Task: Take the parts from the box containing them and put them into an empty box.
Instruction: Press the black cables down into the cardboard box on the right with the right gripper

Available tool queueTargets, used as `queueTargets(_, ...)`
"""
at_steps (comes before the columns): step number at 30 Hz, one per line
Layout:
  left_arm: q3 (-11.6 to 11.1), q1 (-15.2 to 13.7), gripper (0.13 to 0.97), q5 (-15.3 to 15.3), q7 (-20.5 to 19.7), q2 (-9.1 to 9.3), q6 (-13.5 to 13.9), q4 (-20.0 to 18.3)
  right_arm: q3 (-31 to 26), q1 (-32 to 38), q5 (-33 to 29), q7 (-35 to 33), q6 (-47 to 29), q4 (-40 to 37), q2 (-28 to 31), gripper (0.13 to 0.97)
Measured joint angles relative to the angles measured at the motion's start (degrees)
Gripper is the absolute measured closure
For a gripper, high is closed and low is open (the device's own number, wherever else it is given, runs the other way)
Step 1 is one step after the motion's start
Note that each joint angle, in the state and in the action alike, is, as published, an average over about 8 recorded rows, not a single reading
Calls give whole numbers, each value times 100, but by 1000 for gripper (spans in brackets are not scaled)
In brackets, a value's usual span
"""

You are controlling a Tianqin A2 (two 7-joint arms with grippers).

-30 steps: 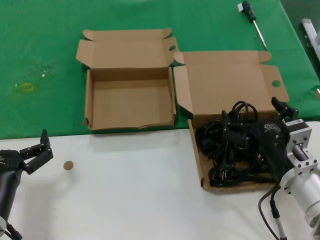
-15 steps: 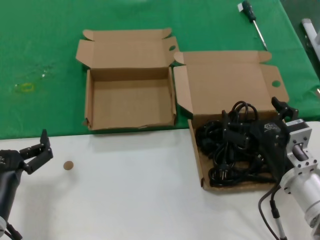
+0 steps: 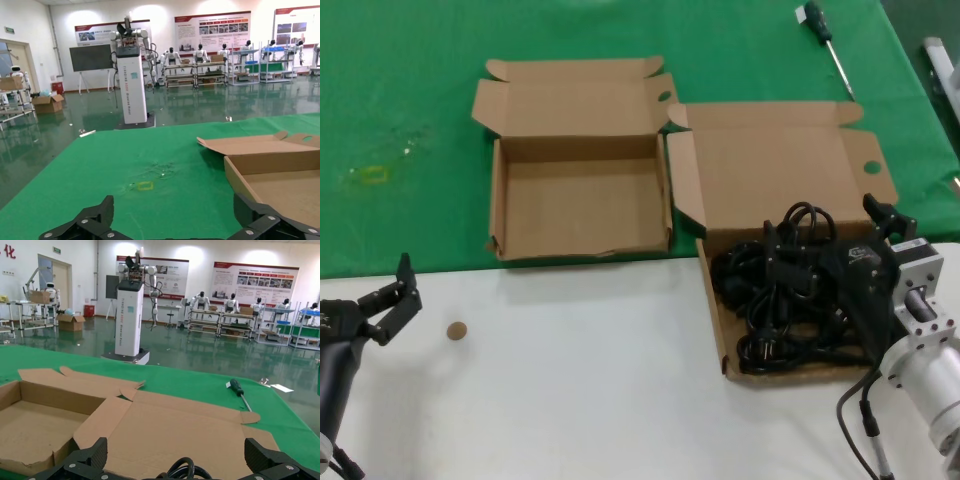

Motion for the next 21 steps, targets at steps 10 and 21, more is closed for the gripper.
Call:
queueTargets(10, 0, 0, 319, 0, 0, 0, 0, 0, -73, -21, -31, -27, 47, -31, 59, 129)
queueTargets(21, 0, 0, 571, 0, 0, 0, 0, 0, -239, 46, -118, -59, -632, 48, 834, 129)
